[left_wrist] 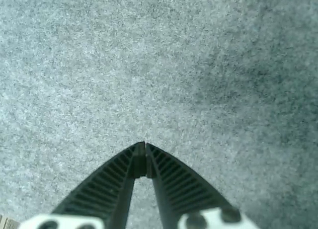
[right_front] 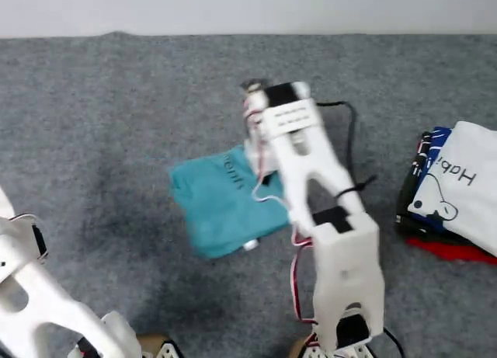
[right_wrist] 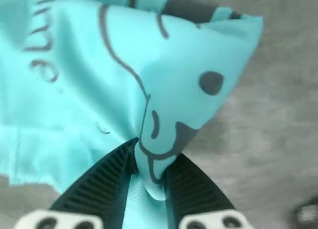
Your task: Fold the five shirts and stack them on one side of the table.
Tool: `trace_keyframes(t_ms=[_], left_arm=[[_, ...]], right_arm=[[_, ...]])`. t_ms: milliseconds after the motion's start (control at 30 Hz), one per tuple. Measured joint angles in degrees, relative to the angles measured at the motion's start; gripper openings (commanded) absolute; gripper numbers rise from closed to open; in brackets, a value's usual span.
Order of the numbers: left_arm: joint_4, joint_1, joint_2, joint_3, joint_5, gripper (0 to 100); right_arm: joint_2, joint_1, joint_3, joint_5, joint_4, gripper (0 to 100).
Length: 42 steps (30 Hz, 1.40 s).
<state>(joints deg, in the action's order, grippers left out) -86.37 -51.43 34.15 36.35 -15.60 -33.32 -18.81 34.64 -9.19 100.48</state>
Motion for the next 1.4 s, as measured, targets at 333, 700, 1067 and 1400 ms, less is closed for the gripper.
trace_keyframes(t_ms=[333, 700, 1067, 1400], left_arm=[[0.00, 0.00, 0.00, 0.00, 0.00, 1], [-2.73, 2.99, 0.00, 0.00, 0.00, 1], [-3.69, 6.59, 0.00, 0.00, 0.00, 1], [-3.69, 6.59, 0.00, 0.00, 0.00, 1]], right_arm=[[2.64, 8.00, 0.00, -46.86, -3.60, 0.9], [2.64, 6.33, 0.00, -60.66, -17.14, 1.3], [7.56, 8.26, 0.00, -41.93, -17.14, 29.9], [13.10, 8.18, 0.00, -9.41, -13.63, 29.9]])
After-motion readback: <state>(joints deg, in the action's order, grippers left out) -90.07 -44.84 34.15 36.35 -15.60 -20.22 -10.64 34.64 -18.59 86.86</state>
